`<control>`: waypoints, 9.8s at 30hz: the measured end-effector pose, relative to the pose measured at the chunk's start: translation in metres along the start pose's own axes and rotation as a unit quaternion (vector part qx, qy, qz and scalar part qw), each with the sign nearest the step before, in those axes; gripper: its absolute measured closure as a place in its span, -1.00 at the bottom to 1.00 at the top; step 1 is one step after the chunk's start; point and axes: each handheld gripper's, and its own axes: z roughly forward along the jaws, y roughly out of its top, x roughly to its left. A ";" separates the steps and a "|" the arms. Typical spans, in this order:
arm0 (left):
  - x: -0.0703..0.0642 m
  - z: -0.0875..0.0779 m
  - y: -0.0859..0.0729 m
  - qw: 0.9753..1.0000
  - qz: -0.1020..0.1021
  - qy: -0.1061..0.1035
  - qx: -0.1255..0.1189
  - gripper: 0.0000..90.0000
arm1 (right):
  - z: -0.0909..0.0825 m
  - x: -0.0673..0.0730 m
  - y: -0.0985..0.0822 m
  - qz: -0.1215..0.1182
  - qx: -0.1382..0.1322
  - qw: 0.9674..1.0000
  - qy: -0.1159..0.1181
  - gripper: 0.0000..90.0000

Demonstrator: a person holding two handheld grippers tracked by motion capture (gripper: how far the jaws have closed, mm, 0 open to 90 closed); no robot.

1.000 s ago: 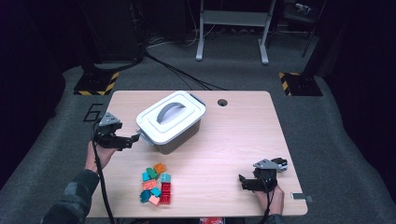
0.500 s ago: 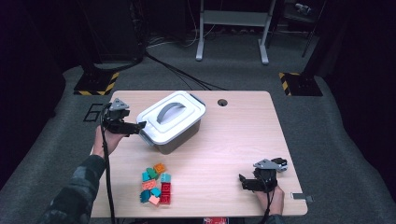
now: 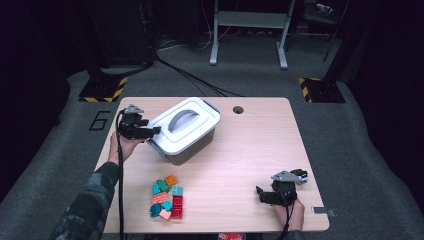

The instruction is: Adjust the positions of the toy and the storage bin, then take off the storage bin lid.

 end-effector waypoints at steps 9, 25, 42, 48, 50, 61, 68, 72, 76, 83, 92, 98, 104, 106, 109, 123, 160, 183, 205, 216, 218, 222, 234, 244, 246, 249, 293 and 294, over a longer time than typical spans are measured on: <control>-0.005 -0.007 -0.008 1.000 -0.019 -0.010 -0.010 -0.15 | 0.000 0.000 0.000 0.000 -0.001 1.000 0.001 -0.72; -0.043 -0.012 -0.012 0.999 0.023 -0.042 -0.004 -0.05 | 0.000 -0.001 0.000 -0.005 -0.001 1.000 -0.002 -0.71; -0.093 -0.012 -0.014 0.996 0.041 -0.079 0.009 -0.02 | -0.001 -0.002 0.000 -0.008 0.002 1.000 -0.003 -0.71; -0.110 -0.011 -0.015 0.995 0.044 -0.092 0.007 -0.03 | -0.001 -0.001 0.000 -0.004 0.000 1.000 -0.004 -0.71; -0.113 -0.011 -0.015 0.995 0.045 -0.093 0.003 -0.03 | 0.000 0.000 -0.001 0.002 -0.002 1.000 -0.005 -0.71; -0.141 -0.003 -0.007 0.994 0.045 -0.103 0.004 -0.10 | -0.001 -0.001 0.000 0.000 0.001 1.000 -0.005 -0.70; -0.156 0.004 0.000 0.993 0.069 -0.092 0.002 -0.19 | -0.001 -0.001 0.000 0.004 0.001 1.000 -0.004 -0.70; -0.153 0.001 0.000 0.995 0.064 -0.079 -0.004 -0.37 | -0.001 -0.001 0.000 0.004 0.001 1.000 -0.004 -0.70; -0.141 -0.006 -0.003 0.996 0.055 -0.064 -0.006 -0.53 | -0.001 -0.001 0.000 0.005 0.001 1.000 -0.003 -0.70; -0.110 -0.022 -0.017 0.999 0.036 -0.031 -0.016 -0.71 | -0.001 -0.001 0.000 0.004 0.001 1.000 -0.004 -0.70; -0.060 -0.024 -0.056 1.000 0.002 0.016 -0.001 -0.89 | -0.001 -0.001 0.000 0.003 0.001 1.000 -0.004 -0.70; -0.026 -0.016 -0.090 0.998 -0.032 0.047 0.021 -0.94 | -0.001 -0.001 0.000 0.003 0.001 1.000 -0.004 -0.71; -0.001 -0.007 -0.125 0.995 -0.057 0.070 0.031 -0.97 | 0.000 -0.001 0.000 0.005 0.002 1.000 -0.003 -0.72; 0.003 -0.006 -0.133 0.995 -0.061 0.074 0.036 -0.97 | 0.000 0.000 0.000 0.009 0.002 1.000 -0.005 -0.74; 0.004 -0.002 -0.145 0.994 -0.053 0.083 0.040 -0.97 | 0.001 0.000 0.001 0.011 0.006 1.000 -0.011 -0.80; 0.003 0.002 -0.161 0.996 -0.036 0.073 0.048 -1.00 | 0.001 -0.004 0.008 0.039 0.031 0.999 -0.013 -0.89; 0.002 0.006 -0.158 0.996 -0.029 0.068 0.044 -1.00 | -0.012 0.085 0.186 -0.054 -0.022 0.997 0.047 -0.96; 0.002 0.007 -0.157 0.996 -0.032 0.068 0.043 -1.00 | 0.023 0.118 0.214 -0.097 -0.010 0.995 0.035 0.44; 0.002 0.007 -0.157 0.996 -0.031 0.068 0.046 -0.99 | 0.030 0.128 0.244 -0.160 0.022 0.986 -0.041 0.32; 0.002 0.007 -0.157 0.996 -0.031 0.069 0.043 -0.99 | 0.029 0.120 0.243 -0.145 0.014 0.989 -0.013 0.49; 0.002 0.007 -0.157 0.996 -0.031 0.069 0.043 -0.99 | 0.027 0.120 0.242 -0.140 0.020 0.990 0.000 0.49; 0.002 0.007 -0.157 0.996 -0.032 0.069 0.043 -0.99 | 0.025 0.122 0.240 -0.146 0.018 0.989 0.018 0.49; 0.002 0.006 -0.157 0.996 -0.031 0.068 0.047 -0.99 | 0.020 0.129 0.234 -0.180 0.003 0.981 0.069 0.49; 0.002 0.006 -0.157 0.996 -0.030 0.067 0.049 -0.99 | 0.015 0.139 0.230 -0.185 0.005 0.978 0.093 0.49; 0.002 0.006 -0.157 0.996 -0.030 0.067 0.049 -0.99 | 0.015 0.141 0.230 -0.187 0.006 0.978 0.094 0.49; 0.002 0.006 -0.157 0.996 -0.030 0.067 0.050 -0.99 | 0.013 0.143 0.228 -0.182 0.010 0.978 0.102 0.49; 0.002 0.006 -0.157 0.996 -0.030 0.066 0.049 -0.99 | -0.022 0.130 0.247 -0.163 -0.026 0.985 0.041 0.49; 0.002 0.006 -0.157 0.996 -0.030 0.066 0.049 -0.99 | -0.024 0.126 0.248 -0.159 -0.026 0.986 0.038 0.49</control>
